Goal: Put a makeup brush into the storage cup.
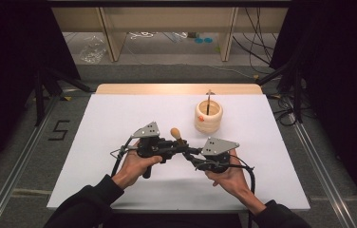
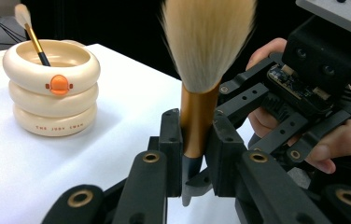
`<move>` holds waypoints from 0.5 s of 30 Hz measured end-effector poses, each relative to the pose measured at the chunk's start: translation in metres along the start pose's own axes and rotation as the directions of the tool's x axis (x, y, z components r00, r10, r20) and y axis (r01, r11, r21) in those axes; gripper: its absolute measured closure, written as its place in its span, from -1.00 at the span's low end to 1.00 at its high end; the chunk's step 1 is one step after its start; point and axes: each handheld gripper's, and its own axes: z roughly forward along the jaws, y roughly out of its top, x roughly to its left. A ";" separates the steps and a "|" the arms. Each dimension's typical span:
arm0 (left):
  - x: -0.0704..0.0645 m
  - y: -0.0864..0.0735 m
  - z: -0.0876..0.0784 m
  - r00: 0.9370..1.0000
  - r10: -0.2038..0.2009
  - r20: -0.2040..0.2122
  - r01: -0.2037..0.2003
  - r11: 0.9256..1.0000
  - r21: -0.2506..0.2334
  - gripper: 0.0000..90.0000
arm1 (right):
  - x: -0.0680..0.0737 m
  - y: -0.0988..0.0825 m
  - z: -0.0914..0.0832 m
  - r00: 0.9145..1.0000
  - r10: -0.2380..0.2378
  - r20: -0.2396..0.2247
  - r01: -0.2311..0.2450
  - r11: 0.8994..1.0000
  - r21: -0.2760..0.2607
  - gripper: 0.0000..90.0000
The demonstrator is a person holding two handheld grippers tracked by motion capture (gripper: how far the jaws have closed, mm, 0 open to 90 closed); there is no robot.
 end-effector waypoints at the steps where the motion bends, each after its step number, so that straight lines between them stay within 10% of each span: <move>1: 0.000 0.000 0.000 1.000 0.004 0.001 -0.004 1.000 0.003 0.73 | 0.000 0.000 0.000 1.000 0.000 0.000 0.000 1.000 0.001 0.70; 15: 0.000 0.001 0.001 1.000 -0.013 -0.006 0.013 1.000 -0.001 0.62 | -0.002 -0.001 -0.001 1.000 0.024 -0.011 -0.024 1.000 -0.010 0.75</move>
